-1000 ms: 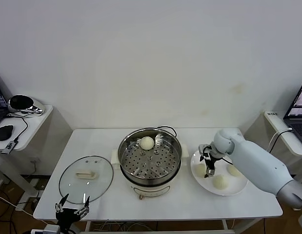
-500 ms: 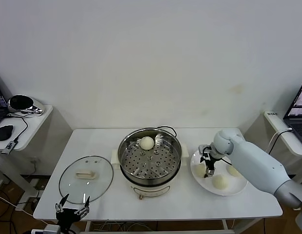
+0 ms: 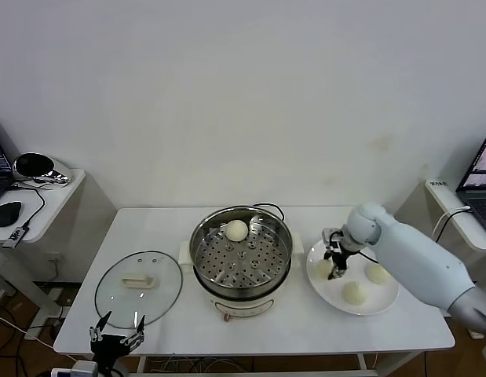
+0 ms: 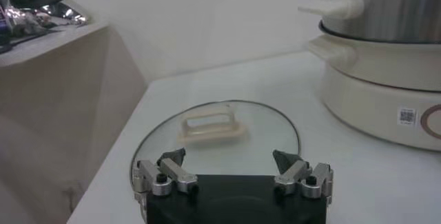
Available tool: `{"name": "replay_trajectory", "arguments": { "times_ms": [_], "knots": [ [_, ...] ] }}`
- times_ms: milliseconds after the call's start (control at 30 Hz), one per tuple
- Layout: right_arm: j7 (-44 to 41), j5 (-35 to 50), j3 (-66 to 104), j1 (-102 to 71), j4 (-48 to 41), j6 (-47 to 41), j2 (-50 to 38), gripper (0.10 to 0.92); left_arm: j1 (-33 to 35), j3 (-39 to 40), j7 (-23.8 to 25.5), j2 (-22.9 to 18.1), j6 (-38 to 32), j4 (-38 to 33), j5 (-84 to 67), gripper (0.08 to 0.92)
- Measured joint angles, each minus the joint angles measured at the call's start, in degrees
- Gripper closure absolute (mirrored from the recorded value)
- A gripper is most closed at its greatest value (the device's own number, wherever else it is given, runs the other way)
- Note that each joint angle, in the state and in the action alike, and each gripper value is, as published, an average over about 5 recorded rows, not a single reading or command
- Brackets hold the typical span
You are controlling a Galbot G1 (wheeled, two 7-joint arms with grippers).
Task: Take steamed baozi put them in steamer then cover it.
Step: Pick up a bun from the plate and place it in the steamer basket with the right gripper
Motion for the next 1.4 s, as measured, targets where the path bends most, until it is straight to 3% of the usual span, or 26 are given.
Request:
{"name": "replay_trajectory", "arguments": {
  "times_ms": [300,567,967,1400],
  "knots": [
    [-2.85,10.81,-9.06,15.31,7.45,-3.19,-4.44,0.432,-0.14,-0.58,0.05,1.0,0.39,-1.41,-0.03,0.177],
    [-3.79,20.66,-17.8,28.38,10.39,-6.79,-2.24,0.431,-0.19,-1.63,-0.22,1.35,0.29,-3.03,0.77,0.177],
    [-2.84,30.54,-26.13,35.04,8.05,-12.15,9.6,0.431,0.36,-2.53,-0.44,0.32,0.44,-6.25,1.13,0.177],
    [-1.4,33.79,-31.31,33.84,-2.48,-15.26,26.23,0.431,-0.27,-3.12,-0.87,-0.03,0.37,-7.65,0.32,0.177]
  ]
}}
